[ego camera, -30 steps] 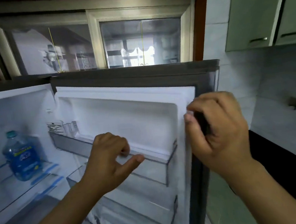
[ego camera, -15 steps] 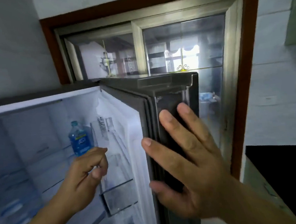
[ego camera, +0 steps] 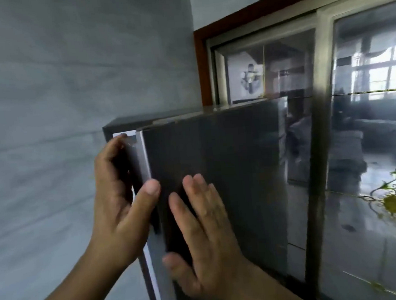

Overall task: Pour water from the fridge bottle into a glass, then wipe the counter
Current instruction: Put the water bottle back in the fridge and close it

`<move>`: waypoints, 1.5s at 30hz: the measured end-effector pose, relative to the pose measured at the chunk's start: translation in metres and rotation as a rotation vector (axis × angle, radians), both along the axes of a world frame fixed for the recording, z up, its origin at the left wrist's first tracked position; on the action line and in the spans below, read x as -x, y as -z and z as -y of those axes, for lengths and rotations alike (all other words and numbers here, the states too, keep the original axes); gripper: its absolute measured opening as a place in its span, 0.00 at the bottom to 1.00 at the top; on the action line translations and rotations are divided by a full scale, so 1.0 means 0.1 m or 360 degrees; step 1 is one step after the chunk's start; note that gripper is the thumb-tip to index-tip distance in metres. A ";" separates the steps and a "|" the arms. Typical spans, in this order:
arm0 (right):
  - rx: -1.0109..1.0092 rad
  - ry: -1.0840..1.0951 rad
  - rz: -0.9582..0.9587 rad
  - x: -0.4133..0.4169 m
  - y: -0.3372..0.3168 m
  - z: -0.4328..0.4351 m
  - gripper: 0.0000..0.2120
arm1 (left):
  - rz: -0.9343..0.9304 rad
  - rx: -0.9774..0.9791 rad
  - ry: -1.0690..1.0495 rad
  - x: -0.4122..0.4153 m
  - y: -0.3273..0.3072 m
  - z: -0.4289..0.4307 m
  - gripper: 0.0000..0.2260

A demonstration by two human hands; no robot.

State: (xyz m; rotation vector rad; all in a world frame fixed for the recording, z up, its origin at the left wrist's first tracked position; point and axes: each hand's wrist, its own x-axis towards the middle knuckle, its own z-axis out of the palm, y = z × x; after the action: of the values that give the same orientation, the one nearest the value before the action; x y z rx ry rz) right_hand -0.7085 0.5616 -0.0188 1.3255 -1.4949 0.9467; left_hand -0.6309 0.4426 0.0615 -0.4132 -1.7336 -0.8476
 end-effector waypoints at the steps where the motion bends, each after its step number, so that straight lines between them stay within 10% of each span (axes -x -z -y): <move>1: -0.0014 -0.0042 -0.0027 0.06 0.05 0.21 0.31 | 0.0067 -0.0003 -0.0102 0.01 0.02 0.12 0.36; 11: -0.0436 0.0300 -0.0131 0.62 0.10 1.57 0.33 | 0.0239 0.0274 -0.1206 0.44 0.12 1.44 0.38; 22: -0.0353 0.0423 -0.0171 0.79 0.30 1.89 0.30 | 0.0037 0.0625 -0.0930 0.71 0.25 2.05 0.24; 31: -0.1175 0.0825 0.0793 0.38 0.85 1.00 0.23 | 0.0160 0.0851 -0.0459 0.64 0.73 1.57 0.16; 39: -0.1373 0.1347 0.1243 -0.23 0.91 -0.17 0.14 | 0.1131 0.1421 -0.0014 0.84 1.34 0.73 0.25; 45: -0.1250 0.1625 0.1716 -1.11 0.91 -1.32 0.20 | 0.1331 0.1547 0.0215 0.38 1.62 -0.27 0.22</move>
State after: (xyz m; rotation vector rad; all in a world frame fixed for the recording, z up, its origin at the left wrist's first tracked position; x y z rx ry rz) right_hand -0.5973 0.6936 -0.1098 0.1811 -3.1266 0.3085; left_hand -0.6687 0.4694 -0.1002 -0.8992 -2.8936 -0.1735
